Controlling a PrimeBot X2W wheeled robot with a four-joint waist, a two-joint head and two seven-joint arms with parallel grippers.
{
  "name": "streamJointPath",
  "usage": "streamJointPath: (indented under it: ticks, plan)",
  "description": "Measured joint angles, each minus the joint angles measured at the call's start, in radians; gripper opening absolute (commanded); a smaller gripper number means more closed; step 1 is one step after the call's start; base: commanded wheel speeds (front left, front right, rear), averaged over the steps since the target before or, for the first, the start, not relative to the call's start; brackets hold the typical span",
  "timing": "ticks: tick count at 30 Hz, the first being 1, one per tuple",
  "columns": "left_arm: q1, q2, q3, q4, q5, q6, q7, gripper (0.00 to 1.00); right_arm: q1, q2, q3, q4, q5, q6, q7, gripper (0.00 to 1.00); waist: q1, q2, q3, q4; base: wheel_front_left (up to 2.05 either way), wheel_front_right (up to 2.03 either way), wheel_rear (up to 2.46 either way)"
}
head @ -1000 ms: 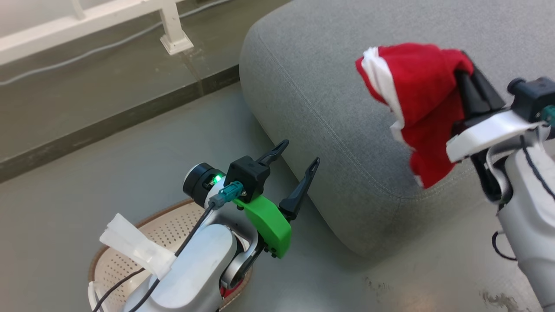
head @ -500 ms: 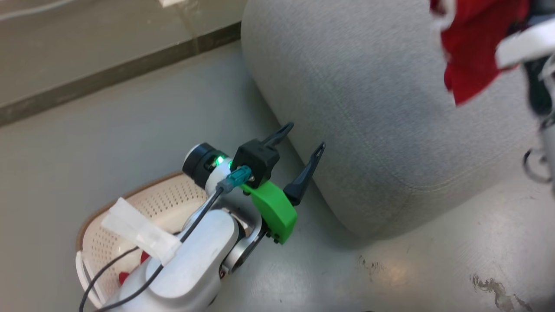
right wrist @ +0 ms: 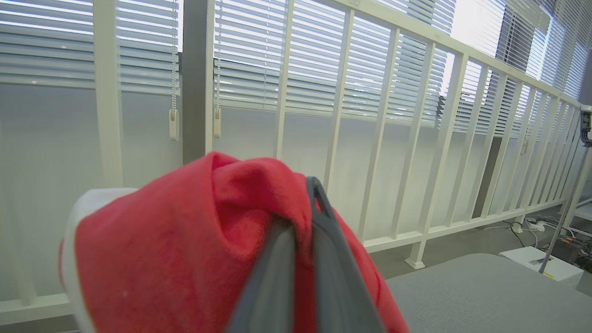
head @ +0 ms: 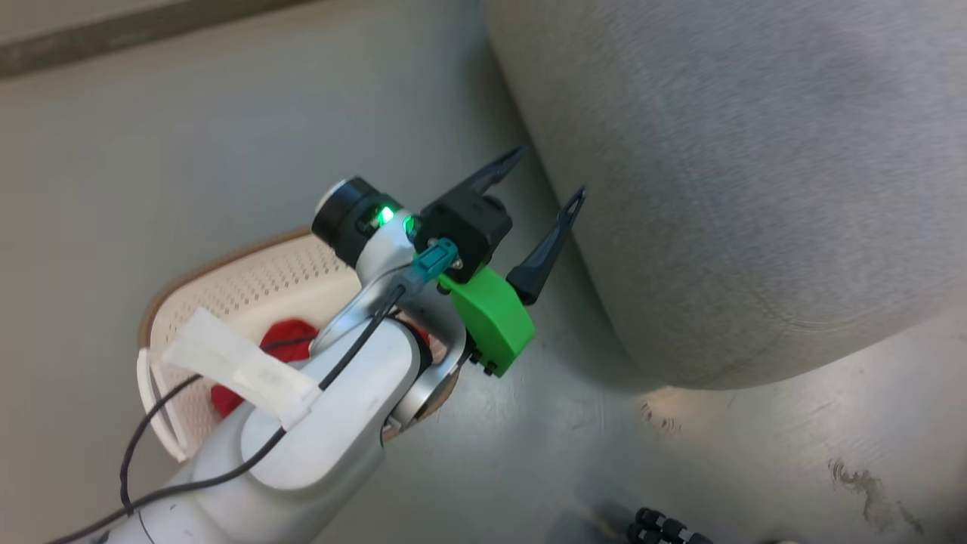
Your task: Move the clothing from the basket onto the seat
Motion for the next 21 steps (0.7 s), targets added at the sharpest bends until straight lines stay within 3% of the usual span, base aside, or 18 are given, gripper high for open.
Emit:
streamJointPath:
  ticks: [10,21]
  plan:
    - [-0.057,0.026,0.001,-0.049,0.052,0.002,0.035,1.0,-0.046,-0.051,-0.03,0.097,-0.012,-0.028,0.005,0.0,0.0001,0.0,0.133,0.068,0.0,0.0,0.0]
    - [-0.069,0.073,0.004,-0.077,0.06,0.002,0.058,1.0,-0.052,0.005,-0.054,0.236,-0.019,-0.063,-0.032,0.0,0.0,0.0,0.244,0.118,0.0,0.0,0.0]
